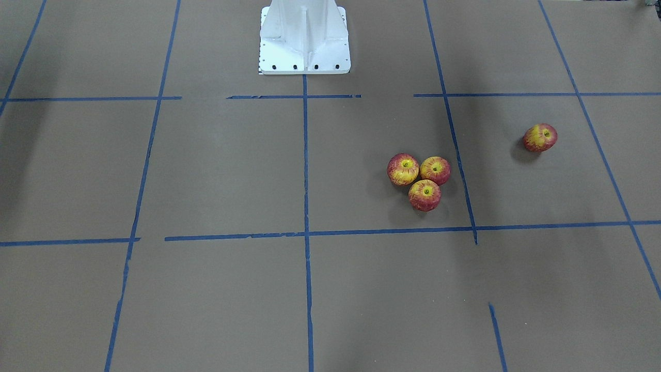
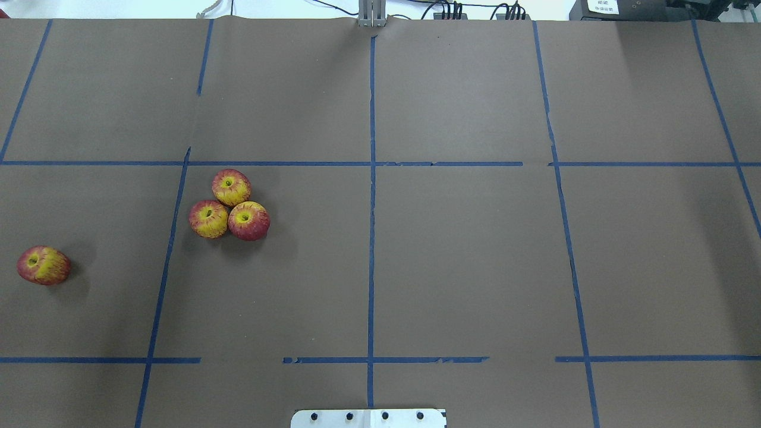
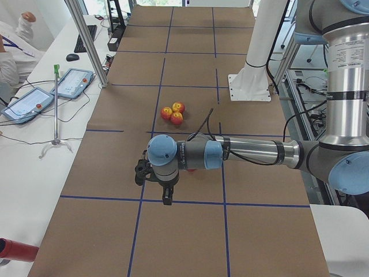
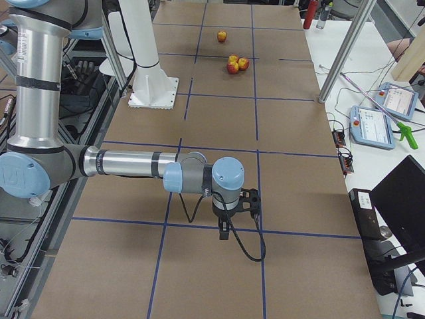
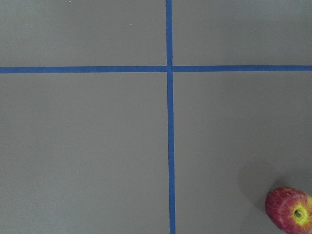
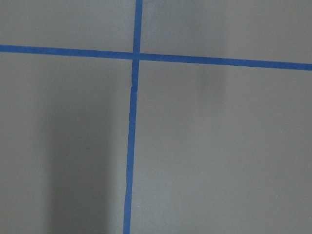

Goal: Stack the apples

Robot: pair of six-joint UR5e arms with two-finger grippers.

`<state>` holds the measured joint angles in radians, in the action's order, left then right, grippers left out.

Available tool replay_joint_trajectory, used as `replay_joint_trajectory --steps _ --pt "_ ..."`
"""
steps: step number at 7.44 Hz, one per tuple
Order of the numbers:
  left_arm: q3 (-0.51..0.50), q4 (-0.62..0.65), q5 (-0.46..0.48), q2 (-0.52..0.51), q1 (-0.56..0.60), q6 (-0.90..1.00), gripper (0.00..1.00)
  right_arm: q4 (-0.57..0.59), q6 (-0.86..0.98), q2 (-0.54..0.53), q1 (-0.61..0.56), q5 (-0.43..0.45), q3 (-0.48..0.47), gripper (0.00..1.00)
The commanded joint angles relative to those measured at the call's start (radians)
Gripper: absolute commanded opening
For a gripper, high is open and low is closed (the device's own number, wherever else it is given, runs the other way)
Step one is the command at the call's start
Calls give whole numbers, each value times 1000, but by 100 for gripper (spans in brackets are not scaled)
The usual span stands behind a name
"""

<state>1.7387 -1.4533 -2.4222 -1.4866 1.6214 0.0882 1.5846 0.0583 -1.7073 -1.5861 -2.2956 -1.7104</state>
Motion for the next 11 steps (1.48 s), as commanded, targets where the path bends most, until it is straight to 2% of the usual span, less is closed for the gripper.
replay_joint_trajectory --steps 1,4,6,8,9,11 --pt "25 4 -8 -7 0 -8 100 0 0 0 0 1 0 100" --pt "21 -2 -3 -11 0 -2 100 0 0 0 0 1 0 100" --pt "21 -57 -9 5 -21 -5 100 0 0 0 0 1 0 100" --pt "30 -108 -14 -3 -134 -48 100 0 0 0 0 1 0 100" --pt "36 -154 -12 -36 -252 -155 100 0 0 0 0 1 0 100" --pt "35 -388 -3 -17 -386 -399 100 0 0 0 0 1 0 100"
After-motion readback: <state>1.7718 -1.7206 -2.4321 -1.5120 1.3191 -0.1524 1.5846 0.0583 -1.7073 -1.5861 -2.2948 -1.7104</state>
